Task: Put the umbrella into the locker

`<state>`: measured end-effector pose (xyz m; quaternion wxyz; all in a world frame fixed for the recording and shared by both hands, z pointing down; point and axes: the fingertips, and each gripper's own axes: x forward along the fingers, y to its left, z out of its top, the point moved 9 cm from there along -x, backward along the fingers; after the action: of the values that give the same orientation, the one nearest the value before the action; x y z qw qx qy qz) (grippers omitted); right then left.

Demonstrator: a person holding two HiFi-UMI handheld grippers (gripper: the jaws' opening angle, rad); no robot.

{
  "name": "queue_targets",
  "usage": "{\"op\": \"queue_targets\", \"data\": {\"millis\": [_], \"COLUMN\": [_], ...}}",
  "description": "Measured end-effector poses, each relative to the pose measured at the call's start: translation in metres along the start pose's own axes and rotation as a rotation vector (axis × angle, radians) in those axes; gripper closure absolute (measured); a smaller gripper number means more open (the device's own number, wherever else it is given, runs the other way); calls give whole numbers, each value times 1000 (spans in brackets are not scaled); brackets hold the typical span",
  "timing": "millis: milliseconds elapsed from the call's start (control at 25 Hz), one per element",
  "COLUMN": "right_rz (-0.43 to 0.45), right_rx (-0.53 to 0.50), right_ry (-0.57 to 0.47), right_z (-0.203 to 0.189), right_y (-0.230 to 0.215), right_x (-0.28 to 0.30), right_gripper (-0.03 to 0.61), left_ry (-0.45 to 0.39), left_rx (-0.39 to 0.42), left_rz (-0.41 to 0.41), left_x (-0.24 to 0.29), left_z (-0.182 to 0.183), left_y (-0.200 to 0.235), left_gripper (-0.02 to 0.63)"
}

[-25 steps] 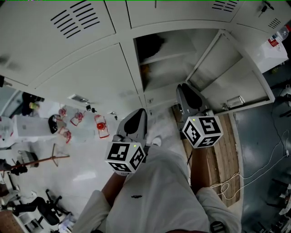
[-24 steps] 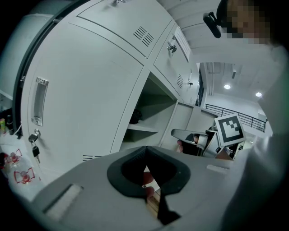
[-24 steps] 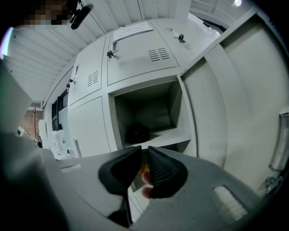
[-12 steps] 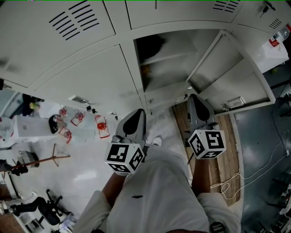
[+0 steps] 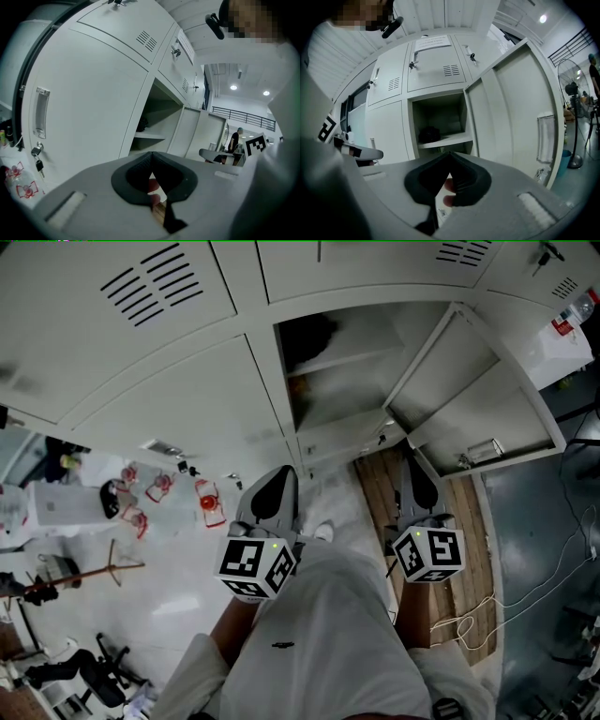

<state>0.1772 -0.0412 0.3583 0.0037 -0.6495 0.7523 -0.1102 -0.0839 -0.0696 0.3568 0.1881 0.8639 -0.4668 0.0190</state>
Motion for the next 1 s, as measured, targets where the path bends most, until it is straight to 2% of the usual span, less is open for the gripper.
{"op": "queue_targets", "data": {"millis": [480,1000], "right_rz": [-34,-12], "right_rx": [0,-4], "right_ry": [-27,-28], "right_z": [-3,-3], "right_y": [-5,0], "right_x": [-14,-13], "right_gripper": [577,577], "left_ry": [3,8], "left_rx": [19,18], "left_rz": [-3,2], "left_x": [-1,-5], "left_z": [-2,-4], "left_y": [-5,-6], "left_gripper": [597,595]}}
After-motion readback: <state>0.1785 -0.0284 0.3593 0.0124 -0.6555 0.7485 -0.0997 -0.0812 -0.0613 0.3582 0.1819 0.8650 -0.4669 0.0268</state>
